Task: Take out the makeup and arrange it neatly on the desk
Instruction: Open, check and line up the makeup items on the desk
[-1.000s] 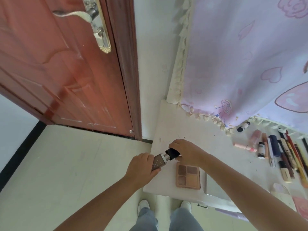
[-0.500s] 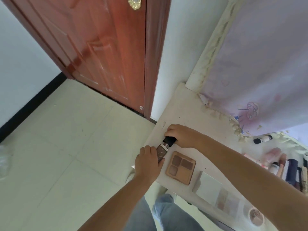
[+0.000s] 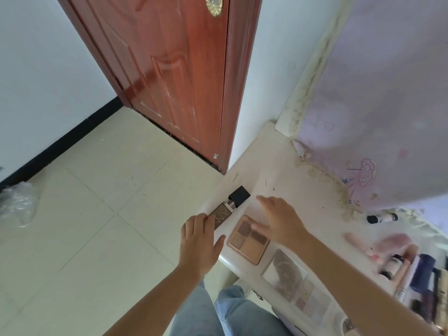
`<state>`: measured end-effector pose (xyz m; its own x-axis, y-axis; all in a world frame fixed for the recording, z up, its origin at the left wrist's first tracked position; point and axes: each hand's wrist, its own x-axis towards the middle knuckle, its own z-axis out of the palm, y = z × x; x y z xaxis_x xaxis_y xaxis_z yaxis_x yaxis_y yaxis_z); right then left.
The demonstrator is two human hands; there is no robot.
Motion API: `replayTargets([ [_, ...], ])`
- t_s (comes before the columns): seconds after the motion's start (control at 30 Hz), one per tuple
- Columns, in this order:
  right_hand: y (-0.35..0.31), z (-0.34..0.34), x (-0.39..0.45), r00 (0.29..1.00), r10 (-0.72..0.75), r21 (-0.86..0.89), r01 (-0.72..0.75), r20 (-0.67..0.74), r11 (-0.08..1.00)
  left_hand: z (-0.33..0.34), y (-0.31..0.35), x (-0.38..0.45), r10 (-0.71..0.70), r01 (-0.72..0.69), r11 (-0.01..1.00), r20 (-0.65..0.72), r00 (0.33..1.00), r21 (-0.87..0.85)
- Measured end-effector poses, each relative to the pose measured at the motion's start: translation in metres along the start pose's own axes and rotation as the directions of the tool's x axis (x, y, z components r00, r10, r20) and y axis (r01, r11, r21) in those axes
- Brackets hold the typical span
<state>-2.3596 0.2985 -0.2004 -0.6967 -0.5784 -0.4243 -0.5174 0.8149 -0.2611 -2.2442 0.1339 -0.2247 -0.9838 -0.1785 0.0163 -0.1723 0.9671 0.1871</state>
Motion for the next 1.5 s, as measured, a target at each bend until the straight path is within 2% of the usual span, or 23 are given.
replayTargets([
  [0.1,-0.015,0.031,-0.032,0.996,0.068,0.016,-0.069,0.062,0.998,0.003,0.001,-0.018,0.038,-0.039,0.998,-0.035,0.999,-0.040],
  [0.27,-0.024,0.052,-0.035,0.993,0.098,0.032,-0.096,-0.066,0.995,-0.003,0.003,-0.022,0.072,-0.077,0.994,-0.062,0.995,-0.077],
  [0.37,-0.020,0.050,-0.037,0.992,0.087,0.194,-0.068,-0.090,0.979,-0.012,0.004,-0.018,0.127,-0.130,0.981,-0.032,0.991,-0.141],
  [0.43,-0.015,0.038,-0.044,0.994,0.070,0.392,-0.030,-0.087,0.919,-0.020,0.006,-0.013,0.136,-0.110,0.953,0.074,0.988,-0.282],
  [0.5,-0.009,0.020,-0.052,0.993,0.023,0.528,0.042,-0.115,0.848,-0.029,0.006,-0.005,0.098,0.027,0.892,0.251,0.963,-0.452],
  [0.57,-0.004,0.000,-0.060,0.991,-0.036,0.563,0.101,-0.127,0.820,-0.039,0.010,0.008,0.096,0.226,0.751,0.440,0.893,-0.621],
  [0.6,-0.001,-0.010,-0.064,0.989,-0.067,0.558,0.130,-0.133,0.820,-0.045,0.013,0.016,0.123,0.286,0.686,0.494,0.861,-0.669],
  [0.67,0.003,-0.032,-0.072,0.982,-0.103,0.533,0.172,-0.158,0.829,-0.060,0.021,0.032,0.218,0.319,0.610,0.540,0.813,-0.726],
  [0.8,0.010,-0.074,-0.089,0.966,-0.129,0.452,0.220,-0.223,0.865,-0.097,0.045,0.058,0.420,0.262,0.479,0.481,0.769,-0.838],
  [0.87,0.013,-0.092,-0.097,0.958,-0.121,0.416,0.224,-0.260,0.881,-0.113,0.057,0.066,0.469,0.239,0.432,0.443,0.764,-0.869],
  [0.97,0.020,-0.113,-0.111,0.950,-0.110,0.384,0.223,-0.294,0.896,-0.130,0.074,0.077,0.503,0.181,0.458,0.422,0.754,-0.870],
  [1.03,0.023,-0.125,-0.119,0.942,-0.109,0.367,0.229,-0.318,0.902,-0.142,0.085,0.082,0.528,0.101,0.454,0.358,0.770,-0.885],
  [1.17,0.025,-0.147,-0.135,0.897,-0.111,0.329,0.269,-0.428,0.905,-0.165,0.102,0.088,0.537,0.005,0.360,0.212,0.816,-0.933],
  [1.3,0.026,-0.156,-0.145,0.830,-0.129,0.239,0.300,-0.543,0.924,-0.173,0.113,0.092,0.535,-0.054,0.410,0.192,0.823,-0.911],
  [1.5,0.031,-0.152,-0.146,0.819,-0.149,0.198,0.304,-0.555,0.932,-0.172,0.114,0.089,0.539,-0.050,0.414,0.200,0.818,-0.909],
])
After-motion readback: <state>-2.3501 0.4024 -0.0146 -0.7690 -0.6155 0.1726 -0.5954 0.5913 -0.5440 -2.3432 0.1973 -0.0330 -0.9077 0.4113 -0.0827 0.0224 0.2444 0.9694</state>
